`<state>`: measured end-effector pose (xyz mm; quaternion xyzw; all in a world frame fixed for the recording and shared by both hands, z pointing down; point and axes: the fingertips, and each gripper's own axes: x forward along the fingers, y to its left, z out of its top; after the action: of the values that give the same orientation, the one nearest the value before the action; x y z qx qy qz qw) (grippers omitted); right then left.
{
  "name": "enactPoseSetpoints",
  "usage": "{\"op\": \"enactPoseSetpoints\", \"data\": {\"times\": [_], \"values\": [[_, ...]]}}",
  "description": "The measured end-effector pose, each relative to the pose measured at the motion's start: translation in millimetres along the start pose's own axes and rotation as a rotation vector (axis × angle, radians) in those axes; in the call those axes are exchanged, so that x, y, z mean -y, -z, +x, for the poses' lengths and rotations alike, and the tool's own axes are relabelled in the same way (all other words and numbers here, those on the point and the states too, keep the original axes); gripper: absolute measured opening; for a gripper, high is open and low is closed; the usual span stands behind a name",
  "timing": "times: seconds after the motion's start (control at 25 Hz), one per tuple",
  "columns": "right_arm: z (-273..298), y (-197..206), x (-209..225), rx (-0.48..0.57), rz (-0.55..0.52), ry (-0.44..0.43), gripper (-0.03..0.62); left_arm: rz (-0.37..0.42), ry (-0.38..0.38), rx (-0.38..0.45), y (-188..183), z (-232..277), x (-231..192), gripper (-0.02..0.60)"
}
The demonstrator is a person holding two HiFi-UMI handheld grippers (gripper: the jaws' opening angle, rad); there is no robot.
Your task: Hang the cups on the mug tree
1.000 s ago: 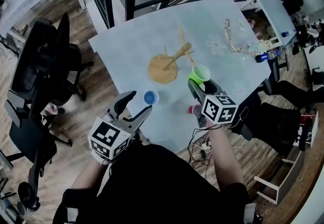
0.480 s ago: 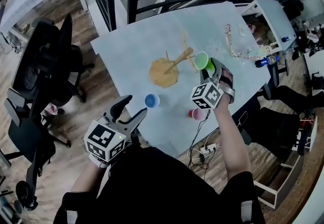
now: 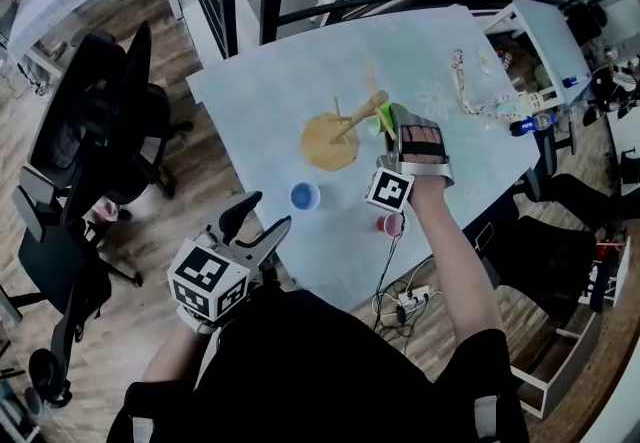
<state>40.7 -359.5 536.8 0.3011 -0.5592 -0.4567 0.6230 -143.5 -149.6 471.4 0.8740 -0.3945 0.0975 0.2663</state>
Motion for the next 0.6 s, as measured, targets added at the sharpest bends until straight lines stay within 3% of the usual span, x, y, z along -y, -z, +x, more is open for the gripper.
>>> {"op": "enactPoseSetpoints", "data": {"times": [0.28, 0.6], "values": [[-1, -16, -11, 0.041, -0.020, -0.014, 0.272, 0.005, 0.004, 0.003, 2, -3, 8, 0.255], [-13, -15, -9, 0.060, 0.029, -0.012, 0.273, 0.009, 0.012, -0.002, 3, -2, 13, 0.255]]}}
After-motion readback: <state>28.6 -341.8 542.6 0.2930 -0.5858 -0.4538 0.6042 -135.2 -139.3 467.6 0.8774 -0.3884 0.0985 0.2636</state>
